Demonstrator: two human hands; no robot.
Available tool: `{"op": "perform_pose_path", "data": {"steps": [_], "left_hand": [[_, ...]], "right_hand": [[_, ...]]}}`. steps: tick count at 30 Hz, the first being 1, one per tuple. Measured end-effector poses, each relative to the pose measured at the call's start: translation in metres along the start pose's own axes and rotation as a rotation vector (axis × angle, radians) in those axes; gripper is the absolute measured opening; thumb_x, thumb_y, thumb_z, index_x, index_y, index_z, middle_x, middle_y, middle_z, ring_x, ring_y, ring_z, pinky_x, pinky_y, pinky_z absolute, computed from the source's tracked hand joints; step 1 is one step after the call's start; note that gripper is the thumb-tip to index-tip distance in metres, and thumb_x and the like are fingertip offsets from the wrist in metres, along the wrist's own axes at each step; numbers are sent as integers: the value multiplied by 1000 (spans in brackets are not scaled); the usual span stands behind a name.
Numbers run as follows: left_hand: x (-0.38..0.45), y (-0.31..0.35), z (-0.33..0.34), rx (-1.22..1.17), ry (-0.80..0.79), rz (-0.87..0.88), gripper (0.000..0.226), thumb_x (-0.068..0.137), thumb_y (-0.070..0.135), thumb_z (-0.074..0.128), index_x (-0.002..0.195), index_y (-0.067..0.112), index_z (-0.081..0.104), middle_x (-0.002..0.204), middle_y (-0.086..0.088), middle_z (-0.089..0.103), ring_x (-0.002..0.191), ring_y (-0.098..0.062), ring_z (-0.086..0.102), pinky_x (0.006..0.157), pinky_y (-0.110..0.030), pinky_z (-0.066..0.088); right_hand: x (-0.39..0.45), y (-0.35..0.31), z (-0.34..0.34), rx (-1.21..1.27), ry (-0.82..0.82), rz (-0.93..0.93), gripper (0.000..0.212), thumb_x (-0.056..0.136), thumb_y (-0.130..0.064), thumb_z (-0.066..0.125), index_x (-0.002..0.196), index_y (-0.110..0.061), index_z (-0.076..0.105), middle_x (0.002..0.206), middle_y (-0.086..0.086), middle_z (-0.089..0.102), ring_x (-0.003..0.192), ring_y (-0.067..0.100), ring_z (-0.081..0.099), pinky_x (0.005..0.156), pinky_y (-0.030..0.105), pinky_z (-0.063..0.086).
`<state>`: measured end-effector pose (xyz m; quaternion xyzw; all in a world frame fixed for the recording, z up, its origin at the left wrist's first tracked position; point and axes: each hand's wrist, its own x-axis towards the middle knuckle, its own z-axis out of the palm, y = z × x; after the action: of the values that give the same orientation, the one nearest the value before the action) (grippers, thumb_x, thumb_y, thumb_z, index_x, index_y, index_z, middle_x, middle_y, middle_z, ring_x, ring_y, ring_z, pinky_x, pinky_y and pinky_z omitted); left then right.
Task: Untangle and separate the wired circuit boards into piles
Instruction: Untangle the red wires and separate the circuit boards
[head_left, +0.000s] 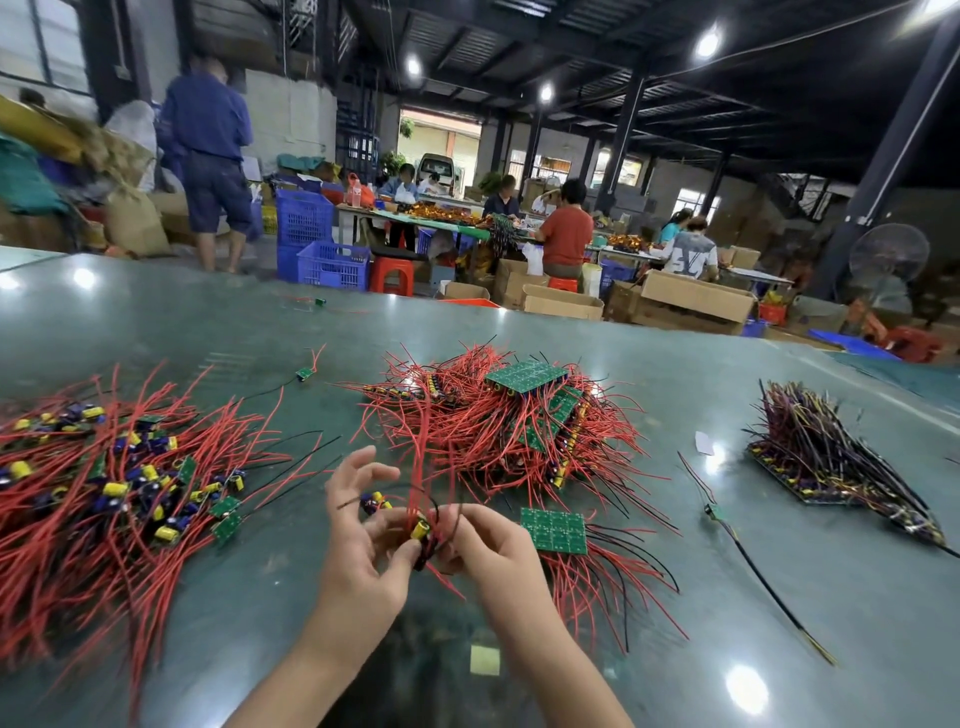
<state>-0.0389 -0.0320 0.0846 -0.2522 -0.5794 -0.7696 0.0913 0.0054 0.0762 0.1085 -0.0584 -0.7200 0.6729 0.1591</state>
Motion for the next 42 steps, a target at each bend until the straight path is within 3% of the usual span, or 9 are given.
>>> {"op": "perform_pose_path", "data": {"steps": [4,9,12,16,20,26,31,36,42], "left_hand": [[1,-3,-4,119,-57,45,95,68,-30,58,129,35,27,123,-1,43,71,-5,62,75,-18,52],[6,-7,-6,-82,21,-91,95,69,-35,53,126,38,33,120,4,44,77,-6,64,74,-15,52],[4,-15,-10,-120,-29,-238,59,73,-18,64,113,25,57,109,0,62,87,-10,63,75,-14,52],[6,-16,-12,-267,-12,-419,14,61,6,71,75,10,72,78,-10,73,72,-17,68,61,-20,56],[7,-15,-12,-312,-3,-461,15,57,5,70,70,12,75,72,-5,73,65,-12,68,58,-19,55],[6,-10,-14,-294,-28,-456,53,29,45,94,74,20,77,74,-4,74,69,-10,68,61,-17,54],[6,-12,-15,-153,-34,-466,17,57,18,74,73,22,78,80,-2,75,77,-8,67,77,-22,49],[4,-11,-15,-148,-61,-460,17,61,16,71,76,21,79,82,-6,75,78,-9,67,75,-18,54],[7,-9,-15,-307,-67,-498,36,48,34,88,74,11,78,77,-10,74,70,-16,67,66,-18,56]], "right_hand": [[4,2,-5,17,-33,17,15,86,-5,63,76,-16,66,73,9,64,70,21,57,72,38,51],[5,4,-13,-98,-125,-23,28,74,1,75,84,-25,70,67,-8,68,64,2,60,64,17,50],[7,5,-9,-14,-42,-20,30,77,11,67,81,-18,67,68,-6,68,63,2,61,64,16,50],[7,6,-9,-7,-14,-16,22,78,8,68,81,-14,64,66,-7,69,60,-1,62,61,13,48],[3,6,-8,124,-15,26,16,75,6,71,85,-4,64,77,6,71,71,14,65,74,27,53],[0,4,-13,-80,8,-109,23,79,3,69,78,-20,70,70,-11,72,69,-1,66,67,15,50],[2,7,-10,-167,31,-134,32,77,6,69,74,-26,68,66,-18,69,70,-8,63,68,9,46],[3,6,-13,-205,-9,-146,35,78,5,69,72,-29,70,72,-11,67,70,-8,62,71,12,46],[4,3,-20,-177,-102,-118,13,85,2,63,90,-5,73,62,-17,67,62,-8,58,61,8,42]]}}
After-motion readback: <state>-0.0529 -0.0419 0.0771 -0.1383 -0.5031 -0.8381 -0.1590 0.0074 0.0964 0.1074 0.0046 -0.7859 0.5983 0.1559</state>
